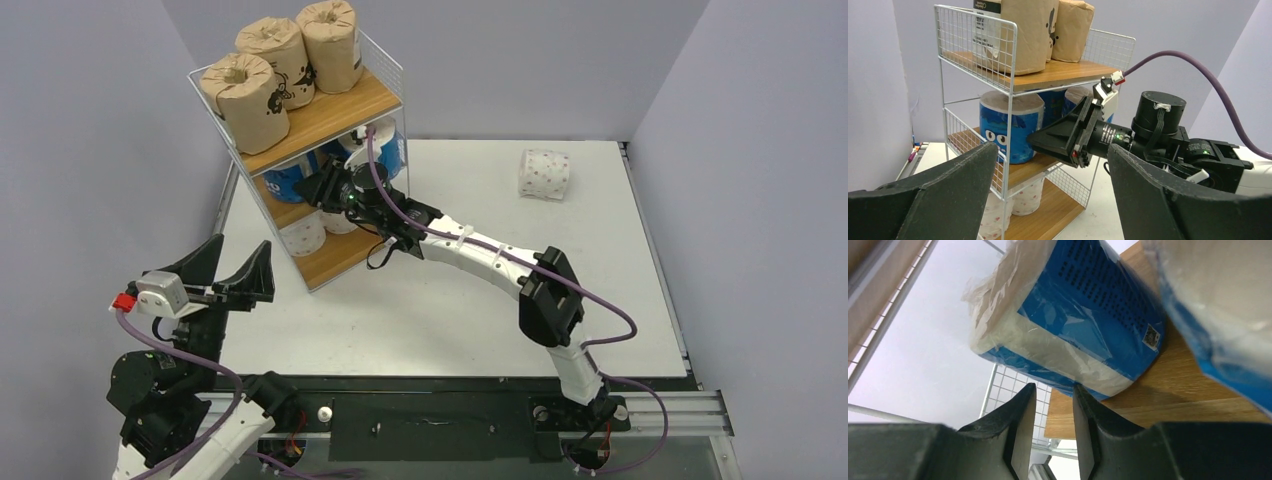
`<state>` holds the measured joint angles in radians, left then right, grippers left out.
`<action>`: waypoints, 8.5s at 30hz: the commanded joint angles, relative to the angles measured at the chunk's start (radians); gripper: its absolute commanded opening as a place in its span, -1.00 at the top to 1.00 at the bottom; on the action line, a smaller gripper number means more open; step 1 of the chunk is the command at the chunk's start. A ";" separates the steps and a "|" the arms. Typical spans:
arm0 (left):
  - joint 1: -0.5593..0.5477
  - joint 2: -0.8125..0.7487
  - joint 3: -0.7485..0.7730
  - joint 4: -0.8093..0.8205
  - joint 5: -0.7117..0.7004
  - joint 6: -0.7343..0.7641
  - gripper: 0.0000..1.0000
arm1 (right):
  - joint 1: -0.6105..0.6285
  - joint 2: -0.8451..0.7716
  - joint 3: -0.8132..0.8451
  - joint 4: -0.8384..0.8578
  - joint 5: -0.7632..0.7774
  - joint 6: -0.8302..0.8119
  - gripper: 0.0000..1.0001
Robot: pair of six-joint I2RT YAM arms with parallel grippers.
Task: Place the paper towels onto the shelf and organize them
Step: Place the paper towel on the shelf, then adjust the paper towel on the shelf, then adjust the paper towel at the center of the board, then pick up the paper towel from the center of the board.
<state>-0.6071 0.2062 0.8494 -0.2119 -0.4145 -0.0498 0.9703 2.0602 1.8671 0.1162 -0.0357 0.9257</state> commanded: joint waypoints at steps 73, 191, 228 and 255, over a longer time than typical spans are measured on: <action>0.003 -0.019 -0.092 0.036 0.010 -0.082 -0.67 | -0.195 -0.526 -0.496 0.128 0.076 -0.130 -0.23; -0.485 0.776 -0.250 0.416 0.123 -0.367 -0.93 | -1.085 -0.339 -0.733 0.152 0.128 -0.047 -0.50; -0.485 0.706 -0.390 0.543 0.184 -0.415 -0.94 | -0.978 -0.200 -0.708 0.235 -0.029 -0.027 -0.35; -0.496 0.664 -0.424 0.550 0.164 -0.442 -0.94 | -1.061 -0.187 -0.702 0.247 -0.116 -0.081 -0.55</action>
<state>-1.0946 0.8654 0.4149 0.2890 -0.2459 -0.4896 -0.0906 1.8397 1.0981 0.2878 -0.0959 0.8528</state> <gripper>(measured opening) 0.970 0.764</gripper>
